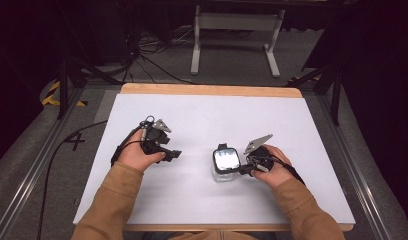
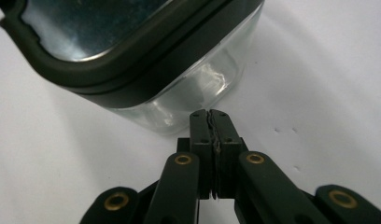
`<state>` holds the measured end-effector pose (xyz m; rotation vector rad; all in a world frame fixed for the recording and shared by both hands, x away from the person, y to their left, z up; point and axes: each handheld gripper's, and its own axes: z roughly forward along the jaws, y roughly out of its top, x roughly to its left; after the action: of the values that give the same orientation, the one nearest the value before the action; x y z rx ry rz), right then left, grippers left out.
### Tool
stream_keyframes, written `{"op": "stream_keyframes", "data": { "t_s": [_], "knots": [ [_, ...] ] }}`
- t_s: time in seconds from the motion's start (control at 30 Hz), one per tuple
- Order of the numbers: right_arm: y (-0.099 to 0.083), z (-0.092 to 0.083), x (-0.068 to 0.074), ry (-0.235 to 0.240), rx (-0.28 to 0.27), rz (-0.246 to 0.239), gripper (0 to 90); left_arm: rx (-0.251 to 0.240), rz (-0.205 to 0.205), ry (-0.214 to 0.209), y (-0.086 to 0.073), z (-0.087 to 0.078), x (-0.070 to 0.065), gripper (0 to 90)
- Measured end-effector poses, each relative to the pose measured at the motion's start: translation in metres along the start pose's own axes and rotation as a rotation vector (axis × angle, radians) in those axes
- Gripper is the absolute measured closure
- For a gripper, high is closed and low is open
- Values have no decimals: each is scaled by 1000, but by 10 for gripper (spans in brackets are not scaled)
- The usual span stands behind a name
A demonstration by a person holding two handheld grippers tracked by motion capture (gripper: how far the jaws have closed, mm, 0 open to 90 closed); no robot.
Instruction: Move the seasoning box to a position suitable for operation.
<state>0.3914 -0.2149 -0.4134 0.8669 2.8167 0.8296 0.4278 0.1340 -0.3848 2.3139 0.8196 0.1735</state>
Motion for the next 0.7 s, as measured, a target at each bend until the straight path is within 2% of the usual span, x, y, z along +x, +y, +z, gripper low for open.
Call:
{"op": "stream_keyframes", "data": {
  "t_s": [0.23,0.43,0.47,0.57,0.63,0.7],
  "knots": [
    [1,2,6,9,11,-24,896,8,0,-7,1,1,-1,323],
    [-1,-3,3,7,-10,-6,885,-13,13,-24,7,1,-4,360],
    [-1,-6,1,-2,-19,-3,885,-30,23,-21,9,1,-6,360],
    [-5,-15,-2,-15,-43,12,882,-41,45,-34,18,-2,-11,432],
    [-9,-21,-6,-27,-57,27,882,-69,53,-36,26,-4,-14,497],
    [-13,-27,-8,-37,-70,44,879,-74,73,-40,33,-4,-18,513]
  ]
}}
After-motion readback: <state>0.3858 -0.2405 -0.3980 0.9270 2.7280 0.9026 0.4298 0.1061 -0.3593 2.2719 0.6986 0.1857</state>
